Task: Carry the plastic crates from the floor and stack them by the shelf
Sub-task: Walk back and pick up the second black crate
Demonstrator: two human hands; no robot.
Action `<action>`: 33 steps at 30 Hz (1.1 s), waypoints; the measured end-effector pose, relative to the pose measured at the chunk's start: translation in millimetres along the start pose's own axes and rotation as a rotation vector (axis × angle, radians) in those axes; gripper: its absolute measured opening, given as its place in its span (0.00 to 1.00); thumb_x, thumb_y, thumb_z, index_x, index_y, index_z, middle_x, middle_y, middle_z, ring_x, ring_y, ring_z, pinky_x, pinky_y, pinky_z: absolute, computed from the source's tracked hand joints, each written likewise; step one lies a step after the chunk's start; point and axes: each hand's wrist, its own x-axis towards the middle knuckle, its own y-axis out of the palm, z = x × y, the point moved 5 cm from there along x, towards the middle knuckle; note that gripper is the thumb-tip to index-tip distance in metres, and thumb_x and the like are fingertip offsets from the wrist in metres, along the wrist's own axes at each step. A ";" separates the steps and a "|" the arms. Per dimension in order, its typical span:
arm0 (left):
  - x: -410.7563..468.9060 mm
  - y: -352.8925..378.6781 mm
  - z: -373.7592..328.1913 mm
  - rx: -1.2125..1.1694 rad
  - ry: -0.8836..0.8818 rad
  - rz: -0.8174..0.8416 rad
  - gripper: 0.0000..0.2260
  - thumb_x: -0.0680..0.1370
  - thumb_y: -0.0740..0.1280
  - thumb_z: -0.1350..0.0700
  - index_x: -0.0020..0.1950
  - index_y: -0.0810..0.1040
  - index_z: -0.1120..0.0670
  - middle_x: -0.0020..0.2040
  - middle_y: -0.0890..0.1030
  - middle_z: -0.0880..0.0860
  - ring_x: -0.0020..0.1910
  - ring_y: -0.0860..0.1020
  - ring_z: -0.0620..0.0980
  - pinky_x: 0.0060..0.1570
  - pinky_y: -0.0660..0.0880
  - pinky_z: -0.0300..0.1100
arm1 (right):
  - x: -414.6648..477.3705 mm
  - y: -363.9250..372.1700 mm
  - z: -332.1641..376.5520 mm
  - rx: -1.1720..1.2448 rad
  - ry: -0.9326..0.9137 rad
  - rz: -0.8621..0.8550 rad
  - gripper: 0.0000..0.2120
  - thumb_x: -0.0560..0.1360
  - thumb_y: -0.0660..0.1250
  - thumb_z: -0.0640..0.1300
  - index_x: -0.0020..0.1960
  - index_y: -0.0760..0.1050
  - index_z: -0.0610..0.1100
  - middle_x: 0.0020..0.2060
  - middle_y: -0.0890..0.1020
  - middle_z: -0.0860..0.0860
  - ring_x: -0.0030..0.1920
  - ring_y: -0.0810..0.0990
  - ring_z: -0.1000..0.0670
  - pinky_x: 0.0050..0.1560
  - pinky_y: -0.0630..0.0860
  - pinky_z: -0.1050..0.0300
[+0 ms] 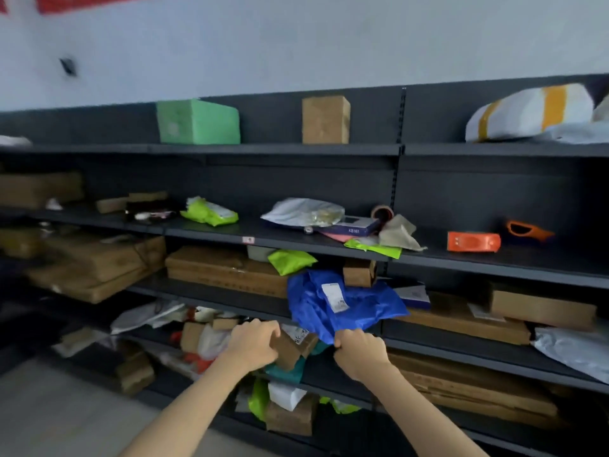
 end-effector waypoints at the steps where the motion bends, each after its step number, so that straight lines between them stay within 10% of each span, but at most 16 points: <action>1: -8.1 -12.9 11.7 -0.018 -0.020 -0.016 0.16 0.73 0.66 0.49 0.61 0.74 0.45 0.57 0.79 0.51 0.56 0.79 0.53 0.52 0.74 0.46 | 1.2 -9.4 14.5 -0.003 -0.018 -0.029 0.14 0.77 0.56 0.44 0.61 0.71 0.45 0.58 0.76 0.45 0.58 0.76 0.41 0.46 0.65 0.51; 26: -546.1 -197.4 235.9 0.127 -1.052 -0.299 0.09 0.74 0.66 0.56 0.54 0.76 0.54 0.46 0.79 0.53 0.54 0.78 0.57 0.41 0.66 0.43 | -230.3 -75.8 496.4 0.305 -1.056 0.069 0.12 0.75 0.63 0.47 0.58 0.76 0.50 0.53 0.79 0.46 0.53 0.78 0.41 0.56 0.76 0.46; 33: -742.5 -206.9 252.9 0.215 -1.400 -0.277 0.18 0.74 0.66 0.53 0.63 0.74 0.52 0.58 0.79 0.56 0.58 0.77 0.59 0.54 0.74 0.49 | -380.4 -40.7 627.1 0.320 -1.394 0.235 0.13 0.76 0.61 0.44 0.60 0.74 0.47 0.59 0.78 0.45 0.59 0.75 0.41 0.54 0.69 0.52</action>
